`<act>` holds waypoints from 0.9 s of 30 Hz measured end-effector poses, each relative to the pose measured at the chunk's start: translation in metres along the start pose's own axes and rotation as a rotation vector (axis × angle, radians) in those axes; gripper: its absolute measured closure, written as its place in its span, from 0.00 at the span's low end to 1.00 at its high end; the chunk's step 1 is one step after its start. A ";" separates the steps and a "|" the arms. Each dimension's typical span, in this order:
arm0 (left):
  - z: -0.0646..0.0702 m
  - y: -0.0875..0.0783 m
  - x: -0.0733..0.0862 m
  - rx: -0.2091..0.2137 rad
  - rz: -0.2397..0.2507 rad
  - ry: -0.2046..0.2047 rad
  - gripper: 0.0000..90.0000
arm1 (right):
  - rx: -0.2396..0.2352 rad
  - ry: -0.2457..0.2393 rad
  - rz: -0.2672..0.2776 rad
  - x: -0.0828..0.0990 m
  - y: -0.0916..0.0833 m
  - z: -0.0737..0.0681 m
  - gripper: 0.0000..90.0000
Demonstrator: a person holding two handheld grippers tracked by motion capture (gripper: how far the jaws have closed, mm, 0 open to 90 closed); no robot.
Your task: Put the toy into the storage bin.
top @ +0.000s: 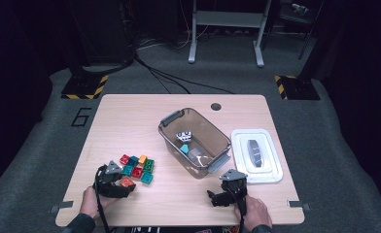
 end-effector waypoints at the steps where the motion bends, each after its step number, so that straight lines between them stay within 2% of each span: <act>1: 0.001 0.000 -0.001 0.006 0.006 0.001 0.38 | 0.000 0.003 -0.001 0.000 0.000 0.000 0.00; 3: 0.001 0.000 0.000 0.006 -0.005 0.017 0.45 | -0.002 0.006 -0.001 0.000 0.000 -0.001 0.00; 4: 0.002 0.001 -0.001 0.007 0.007 0.013 0.48 | 0.000 0.018 0.000 0.000 0.000 -0.001 0.00; 9: 0.003 0.000 -0.001 0.030 -0.004 0.010 0.48 | -0.002 0.018 0.001 -0.001 0.001 -0.001 0.00; 13: 0.006 -0.001 -0.004 0.034 0.010 0.000 0.48 | 0.005 0.028 0.006 -0.001 0.001 -0.001 0.00; 19: 0.010 -0.008 -0.017 0.047 0.032 -0.003 0.48 | -0.001 0.026 0.003 -0.001 0.001 -0.002 0.00; 22: 0.011 -0.012 -0.023 0.043 0.031 0.014 0.48 | -0.001 0.026 0.004 -0.001 0.001 -0.001 0.00; 23: 0.012 -0.013 -0.027 0.038 0.047 0.008 0.48 | -0.002 0.026 0.003 -0.001 0.001 -0.002 0.00; 26: 0.012 -0.019 -0.035 0.041 0.054 0.015 0.48 | -0.002 0.026 0.004 -0.001 0.001 -0.002 0.00; 27: 0.012 -0.021 -0.040 0.045 0.072 0.004 0.48 | -0.001 0.026 0.003 -0.001 0.001 -0.002 0.00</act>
Point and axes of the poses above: each handheld gripper's, and its own axes: y roughly forward along the jaws, x roughly out of its underside, z roughly to its right, the point moved 7 cm from there along y, roughly forward along the jaws, and after that the axes turned 2 degrees about z, right-handed, at the moved point
